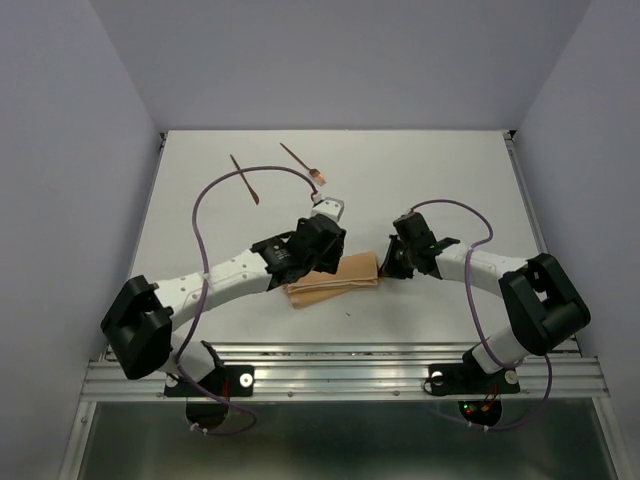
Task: Fold the napkin into a case and place the utensils inside
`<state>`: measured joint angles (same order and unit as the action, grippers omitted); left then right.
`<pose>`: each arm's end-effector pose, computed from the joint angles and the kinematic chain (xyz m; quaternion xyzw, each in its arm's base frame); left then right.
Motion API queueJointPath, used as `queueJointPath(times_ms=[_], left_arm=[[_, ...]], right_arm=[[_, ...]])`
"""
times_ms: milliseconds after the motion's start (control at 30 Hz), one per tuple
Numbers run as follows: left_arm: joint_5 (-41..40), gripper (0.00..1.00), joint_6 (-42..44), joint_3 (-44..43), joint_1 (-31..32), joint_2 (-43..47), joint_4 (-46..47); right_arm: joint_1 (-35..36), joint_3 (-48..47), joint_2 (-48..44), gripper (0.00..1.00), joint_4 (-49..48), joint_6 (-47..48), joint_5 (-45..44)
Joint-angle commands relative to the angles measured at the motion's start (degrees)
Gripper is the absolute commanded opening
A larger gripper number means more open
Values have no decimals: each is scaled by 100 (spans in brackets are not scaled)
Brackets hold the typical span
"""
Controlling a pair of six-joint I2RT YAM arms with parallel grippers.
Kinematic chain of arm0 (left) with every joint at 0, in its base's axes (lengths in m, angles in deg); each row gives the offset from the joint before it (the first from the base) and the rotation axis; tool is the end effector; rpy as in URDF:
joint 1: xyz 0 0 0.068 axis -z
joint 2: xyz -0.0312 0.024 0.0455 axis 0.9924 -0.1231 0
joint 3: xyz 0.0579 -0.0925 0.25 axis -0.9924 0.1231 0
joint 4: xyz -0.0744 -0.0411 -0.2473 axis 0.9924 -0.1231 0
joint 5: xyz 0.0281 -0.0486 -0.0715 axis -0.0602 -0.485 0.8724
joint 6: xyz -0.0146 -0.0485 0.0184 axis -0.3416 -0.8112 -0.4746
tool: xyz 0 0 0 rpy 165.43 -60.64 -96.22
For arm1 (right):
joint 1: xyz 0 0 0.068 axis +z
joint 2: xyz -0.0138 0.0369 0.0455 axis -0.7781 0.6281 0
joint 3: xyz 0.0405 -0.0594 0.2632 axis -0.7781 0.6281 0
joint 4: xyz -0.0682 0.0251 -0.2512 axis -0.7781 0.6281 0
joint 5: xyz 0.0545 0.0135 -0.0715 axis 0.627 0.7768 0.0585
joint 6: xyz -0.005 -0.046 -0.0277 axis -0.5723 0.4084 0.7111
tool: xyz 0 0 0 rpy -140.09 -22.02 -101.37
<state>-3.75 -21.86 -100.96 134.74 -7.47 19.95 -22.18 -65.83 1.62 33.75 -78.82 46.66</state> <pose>0.1966 -0.2325 0.2722 0.1601 0.8736 -0.1550 0.4326 0.2478 0.1383 0.1558 0.1023 0.9512 0.1825 0.2270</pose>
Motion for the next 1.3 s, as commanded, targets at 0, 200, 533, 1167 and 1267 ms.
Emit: queueJointPath(times_ms=[0, 200, 533, 1167, 1267], left_arm=[[-290, 68, 935, -154, 452, -428, 409], [-192, 73, 1797, -146, 1241, -825, 1104], [579, 74, 2474, -611, 1340, -1351, 1307], [458, 66, 3019, -646, 1428, -2152, 1518], [326, 66, 3037, -603, 1419, -2205, 1719]], right_arm=[[10, -4, 107, 8, 203, 192, -156], [10, -91, 168, 9, 220, 236, -25], [10, -118, 212, 9, 229, 289, 73], [10, -136, 98, 9, 396, 368, 231], [10, -144, 71, 9, 466, 368, 231]])
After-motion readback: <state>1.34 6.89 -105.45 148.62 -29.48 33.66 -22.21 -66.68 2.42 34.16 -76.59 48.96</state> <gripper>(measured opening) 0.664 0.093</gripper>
